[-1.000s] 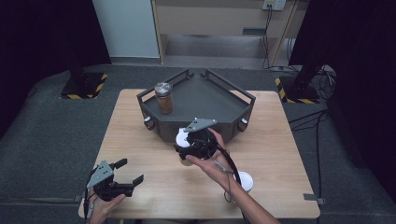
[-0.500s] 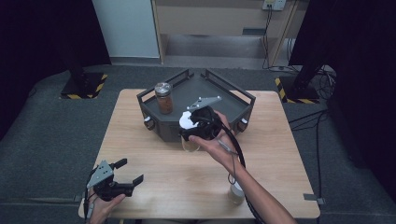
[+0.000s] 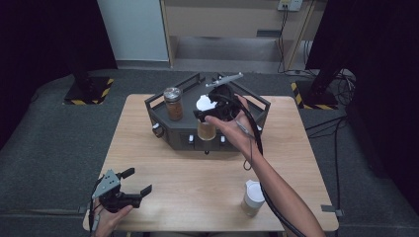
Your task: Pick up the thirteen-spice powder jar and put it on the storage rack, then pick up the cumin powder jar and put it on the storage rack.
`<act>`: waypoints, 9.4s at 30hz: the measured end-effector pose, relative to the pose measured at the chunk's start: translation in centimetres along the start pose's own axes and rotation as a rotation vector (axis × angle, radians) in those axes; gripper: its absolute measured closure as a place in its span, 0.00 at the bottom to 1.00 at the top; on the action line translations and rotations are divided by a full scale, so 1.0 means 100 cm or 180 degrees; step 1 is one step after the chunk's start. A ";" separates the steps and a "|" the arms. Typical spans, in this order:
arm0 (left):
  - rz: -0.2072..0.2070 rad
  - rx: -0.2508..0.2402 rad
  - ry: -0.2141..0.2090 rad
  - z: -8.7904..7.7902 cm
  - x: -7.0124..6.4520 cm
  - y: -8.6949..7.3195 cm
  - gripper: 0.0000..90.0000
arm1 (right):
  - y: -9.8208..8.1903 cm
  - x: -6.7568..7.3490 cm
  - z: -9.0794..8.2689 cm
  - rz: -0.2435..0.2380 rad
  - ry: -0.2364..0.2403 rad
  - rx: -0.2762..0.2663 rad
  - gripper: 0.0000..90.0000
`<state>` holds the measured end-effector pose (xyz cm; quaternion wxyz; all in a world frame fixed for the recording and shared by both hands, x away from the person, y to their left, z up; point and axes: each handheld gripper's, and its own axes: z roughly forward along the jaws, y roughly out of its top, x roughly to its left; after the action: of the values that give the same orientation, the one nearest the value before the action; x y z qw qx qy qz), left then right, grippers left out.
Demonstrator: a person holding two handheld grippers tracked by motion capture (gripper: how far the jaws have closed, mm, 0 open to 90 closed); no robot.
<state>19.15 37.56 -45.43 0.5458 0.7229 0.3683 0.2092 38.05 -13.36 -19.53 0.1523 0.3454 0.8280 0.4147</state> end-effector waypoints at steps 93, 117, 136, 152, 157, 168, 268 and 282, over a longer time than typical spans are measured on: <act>0.0006 0.0059 -0.0023 0.003 0.002 0.001 0.05 | -0.016 -0.046 -0.007 -0.0058 -0.0221 -0.0361 0.11; -0.0007 0.0073 -0.0020 0.004 0.001 0.002 0.05 | -0.111 -0.061 -0.077 0.0085 -0.0097 -0.0553 0.08; -0.0018 0.0083 -0.0027 0.005 0.002 0.001 0.05 | -0.178 -0.049 -0.121 0.0057 -0.0311 -0.0640 0.05; -0.0010 0.0085 -0.0037 0.005 0.002 0.001 0.05 | -0.245 -0.038 -0.143 0.0288 -0.0670 -0.0711 0.05; -0.0005 0.0088 -0.0037 0.005 0.002 0.001 0.05 | -0.269 -0.031 -0.144 0.0307 -0.0788 -0.0746 0.05; 0.0008 0.0093 -0.0040 0.006 0.002 0.001 0.05 | -0.316 -0.022 -0.145 0.0408 -0.0883 -0.0785 0.04; -0.0006 0.0041 -0.0063 0.003 0.005 0.000 0.05 | -0.360 -0.031 -0.129 0.0568 -0.0869 -0.0868 0.06; -0.0002 0.0048 -0.0056 0.003 0.005 0.000 0.05 | -0.326 -0.030 -0.153 0.0508 -0.0780 -0.0919 0.08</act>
<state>19.67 37.73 -45.59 0.5437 0.7287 0.3653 0.1999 17.38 -37.96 -36.13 0.2665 0.4323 0.7052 0.4948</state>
